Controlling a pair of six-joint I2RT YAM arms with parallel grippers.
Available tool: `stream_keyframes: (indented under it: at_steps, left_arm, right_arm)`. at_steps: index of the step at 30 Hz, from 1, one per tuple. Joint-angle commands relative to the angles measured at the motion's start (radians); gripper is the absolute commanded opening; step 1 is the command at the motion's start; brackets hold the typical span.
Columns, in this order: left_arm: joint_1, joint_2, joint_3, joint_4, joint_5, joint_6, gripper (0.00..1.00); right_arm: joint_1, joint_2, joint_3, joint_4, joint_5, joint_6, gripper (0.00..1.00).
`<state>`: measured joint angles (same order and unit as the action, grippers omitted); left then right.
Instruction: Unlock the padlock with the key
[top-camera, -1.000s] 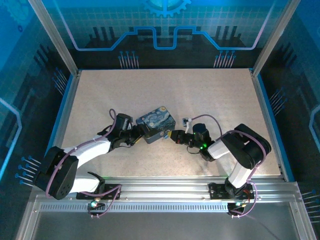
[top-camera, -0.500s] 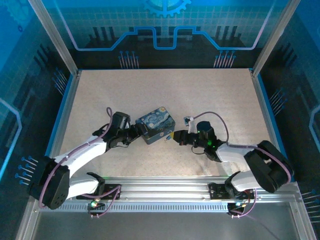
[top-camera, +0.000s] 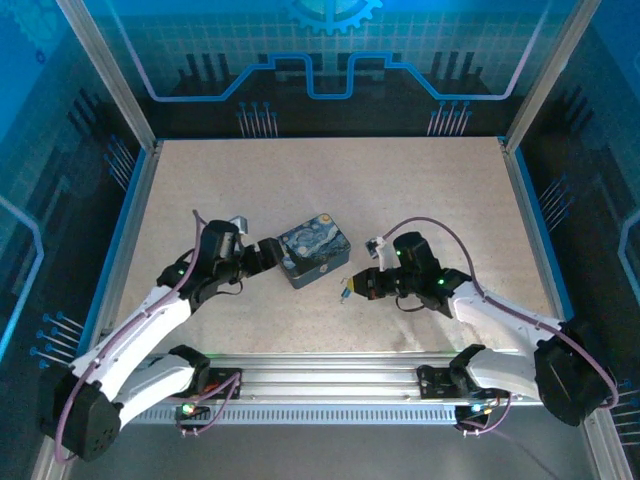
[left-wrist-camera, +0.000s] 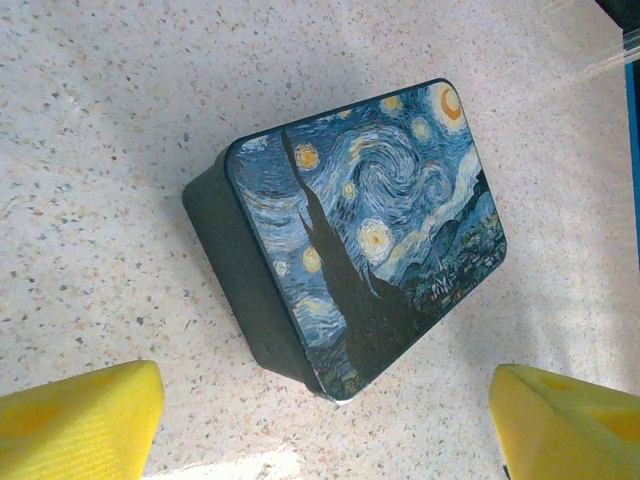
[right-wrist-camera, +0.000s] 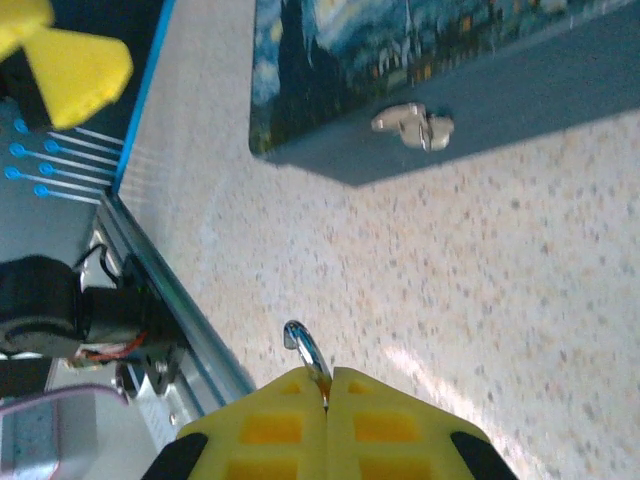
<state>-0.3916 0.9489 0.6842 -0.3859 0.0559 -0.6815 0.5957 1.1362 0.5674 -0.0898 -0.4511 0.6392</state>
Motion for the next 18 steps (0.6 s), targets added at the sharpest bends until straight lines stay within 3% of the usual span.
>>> stream_keyframes:
  at_steps: [1,7,18]
  left_arm:
    - [0.010,-0.047,0.015,-0.075,-0.009,0.048,0.89]
    - [0.013,-0.124,-0.025,-0.109,0.002,0.035,0.99]
    - [0.014,-0.208,-0.060,-0.156,0.033,0.031,0.99]
  right_arm:
    - [0.019,-0.032,0.041,-0.243,-0.026,-0.040,0.03]
    - [0.037,-0.060,0.040,-0.362,0.030,0.000,0.03]
    - [0.077,-0.065,0.016,-0.435,0.130,0.019,0.03]
